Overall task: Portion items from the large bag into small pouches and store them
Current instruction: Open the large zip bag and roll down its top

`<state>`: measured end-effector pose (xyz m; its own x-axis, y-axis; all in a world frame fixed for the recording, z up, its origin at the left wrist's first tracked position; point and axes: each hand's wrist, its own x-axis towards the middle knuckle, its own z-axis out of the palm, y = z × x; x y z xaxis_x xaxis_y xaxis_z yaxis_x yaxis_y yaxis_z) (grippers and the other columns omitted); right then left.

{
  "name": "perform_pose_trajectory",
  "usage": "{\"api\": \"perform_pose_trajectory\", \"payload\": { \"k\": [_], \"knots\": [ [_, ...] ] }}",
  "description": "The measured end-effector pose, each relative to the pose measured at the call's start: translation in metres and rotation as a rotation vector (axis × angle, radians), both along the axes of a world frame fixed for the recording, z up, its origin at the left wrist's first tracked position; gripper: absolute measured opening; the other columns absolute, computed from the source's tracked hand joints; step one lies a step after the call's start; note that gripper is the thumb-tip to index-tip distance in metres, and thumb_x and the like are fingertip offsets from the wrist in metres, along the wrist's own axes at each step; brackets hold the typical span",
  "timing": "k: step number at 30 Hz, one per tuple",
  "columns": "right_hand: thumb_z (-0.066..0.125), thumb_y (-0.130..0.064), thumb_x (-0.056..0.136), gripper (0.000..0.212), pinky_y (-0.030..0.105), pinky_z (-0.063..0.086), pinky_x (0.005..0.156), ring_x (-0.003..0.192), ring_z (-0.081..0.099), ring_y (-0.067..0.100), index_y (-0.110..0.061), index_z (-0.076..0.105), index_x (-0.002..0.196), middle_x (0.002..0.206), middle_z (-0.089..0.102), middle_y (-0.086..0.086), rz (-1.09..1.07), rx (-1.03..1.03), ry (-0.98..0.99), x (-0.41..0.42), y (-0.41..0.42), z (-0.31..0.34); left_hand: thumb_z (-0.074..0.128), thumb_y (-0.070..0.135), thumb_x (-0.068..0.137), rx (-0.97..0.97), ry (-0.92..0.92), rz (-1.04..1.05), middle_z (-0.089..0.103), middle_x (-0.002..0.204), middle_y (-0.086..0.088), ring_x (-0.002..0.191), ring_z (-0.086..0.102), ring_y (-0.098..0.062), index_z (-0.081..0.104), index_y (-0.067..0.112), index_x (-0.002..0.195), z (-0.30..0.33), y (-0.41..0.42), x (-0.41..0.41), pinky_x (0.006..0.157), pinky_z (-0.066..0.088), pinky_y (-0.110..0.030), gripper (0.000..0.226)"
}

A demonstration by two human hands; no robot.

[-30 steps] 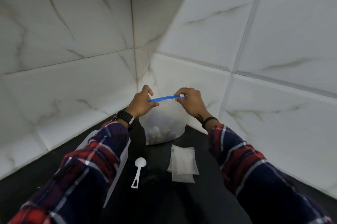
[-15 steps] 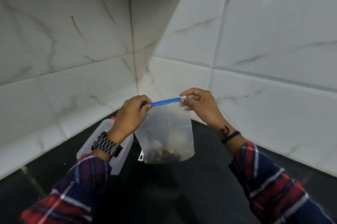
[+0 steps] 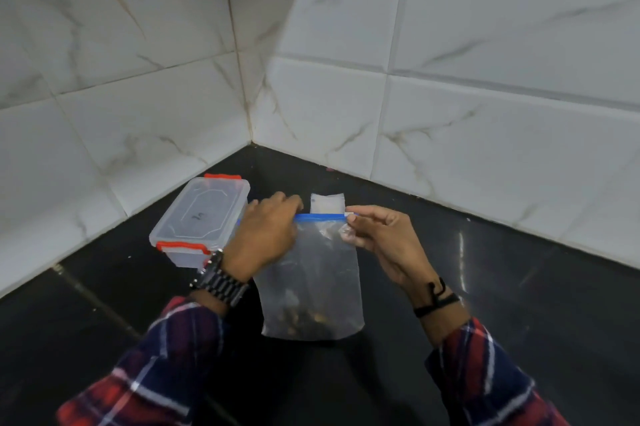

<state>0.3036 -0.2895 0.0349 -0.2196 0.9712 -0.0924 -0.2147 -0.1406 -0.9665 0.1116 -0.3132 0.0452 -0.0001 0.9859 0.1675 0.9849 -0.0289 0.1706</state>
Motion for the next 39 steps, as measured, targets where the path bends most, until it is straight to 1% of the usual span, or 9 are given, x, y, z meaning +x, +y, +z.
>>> {"api": "perform_pose_trajectory", "payload": {
  "k": [2, 5, 11, 17, 24, 29, 34, 37, 39],
  "knots": [
    [0.063, 0.003, 0.086, 0.018, 0.023, 0.059, 0.062, 0.065, 0.063, 0.018, 0.009, 0.066, 0.103, 0.085, 0.066, 0.022, -0.05, -0.003, 0.017, 0.001, -0.002, -0.003, 0.043, 0.017, 0.093, 0.051, -0.042, -0.109, 0.051, 0.125, 0.0, 0.12, 0.048, -0.019, 0.046, 0.02, 0.129, -0.012, 0.003, 0.022, 0.115, 0.019, -0.046, 0.037],
    [0.065, 0.003, 0.085, 0.01, 0.024, 0.058, 0.063, 0.062, 0.066, 0.013, 0.005, 0.068, 0.095, 0.076, 0.071, 0.013, -0.118, 0.031, 0.011, 0.002, -0.005, -0.005, 0.037, 0.021, 0.097, 0.076, -0.251, -0.226, 0.052, 0.131, 0.004, 0.125, 0.044, -0.011, 0.045, 0.022, 0.132, -0.015, 0.003, 0.054, 0.119, 0.004, -0.042, 0.036],
    [0.062, 0.001, 0.088, 0.009, 0.029, 0.06, 0.07, 0.064, 0.066, 0.012, 0.003, 0.07, 0.089, 0.069, 0.07, 0.008, -0.167, 0.075, 0.046, 0.012, -0.009, -0.01, 0.038, 0.03, 0.101, 0.084, -0.405, -0.297, 0.059, 0.127, 0.009, 0.121, 0.048, -0.004, 0.056, 0.023, 0.128, -0.017, 0.012, 0.065, 0.119, -0.001, -0.043, 0.033],
    [0.061, -0.001, 0.089, 0.01, 0.028, 0.059, 0.067, 0.066, 0.066, 0.017, 0.005, 0.069, 0.09, 0.071, 0.068, 0.013, -0.166, 0.135, 0.022, 0.009, -0.014, -0.016, 0.054, 0.023, 0.096, 0.202, -0.501, -0.295, 0.07, 0.104, 0.007, 0.098, 0.06, -0.006, 0.07, 0.017, 0.105, -0.022, 0.014, 0.059, 0.119, 0.008, -0.04, 0.019],
    [0.06, -0.003, 0.091, 0.009, 0.026, 0.057, 0.062, 0.068, 0.065, 0.017, 0.002, 0.067, 0.091, 0.076, 0.068, 0.015, -0.212, 0.153, -0.013, 0.004, -0.013, -0.022, 0.056, 0.022, 0.095, 0.254, -0.43, -0.328, 0.07, 0.097, 0.007, 0.084, 0.055, 0.0, 0.07, 0.015, 0.098, -0.025, 0.016, 0.047, 0.119, 0.013, -0.038, 0.016],
    [0.06, -0.007, 0.091, 0.008, 0.023, 0.057, 0.06, 0.072, 0.067, 0.019, -0.003, 0.067, 0.09, 0.081, 0.068, 0.015, -0.246, 0.135, -0.051, 0.005, -0.009, -0.023, 0.051, 0.023, 0.097, 0.278, -0.31, -0.299, 0.071, 0.1, 0.002, 0.093, 0.063, -0.011, 0.068, 0.013, 0.101, -0.027, 0.013, 0.032, 0.119, 0.012, -0.033, 0.02],
    [0.06, -0.011, 0.092, 0.007, 0.021, 0.056, 0.059, 0.077, 0.068, 0.018, -0.009, 0.066, 0.089, 0.087, 0.069, 0.015, -0.28, 0.14, -0.096, 0.008, -0.008, -0.025, 0.052, 0.025, 0.096, 0.323, -0.252, -0.273, 0.07, 0.093, 0.004, 0.087, 0.064, -0.01, 0.068, 0.015, 0.095, -0.033, 0.013, 0.009, 0.118, 0.011, -0.033, 0.019],
    [0.06, -0.011, 0.092, 0.007, 0.021, 0.056, 0.058, 0.076, 0.068, 0.018, -0.01, 0.066, 0.089, 0.086, 0.069, 0.015, -0.287, 0.134, -0.092, 0.009, -0.007, -0.025, 0.046, 0.034, 0.094, 0.334, -0.243, -0.247, 0.069, 0.09, 0.005, 0.085, 0.064, -0.011, 0.068, 0.016, 0.093, -0.035, 0.012, -0.004, 0.118, 0.011, -0.034, 0.028],
    [0.06, -0.011, 0.092, 0.007, 0.022, 0.055, 0.058, 0.073, 0.066, 0.018, -0.011, 0.066, 0.089, 0.084, 0.068, 0.015, -0.294, 0.139, -0.092, 0.01, -0.006, -0.025, 0.049, 0.03, 0.095, 0.338, -0.223, -0.228, 0.07, 0.091, 0.003, 0.086, 0.064, -0.013, 0.068, 0.014, 0.095, -0.034, 0.01, -0.011, 0.117, 0.01, -0.033, 0.024]
  ]
}}
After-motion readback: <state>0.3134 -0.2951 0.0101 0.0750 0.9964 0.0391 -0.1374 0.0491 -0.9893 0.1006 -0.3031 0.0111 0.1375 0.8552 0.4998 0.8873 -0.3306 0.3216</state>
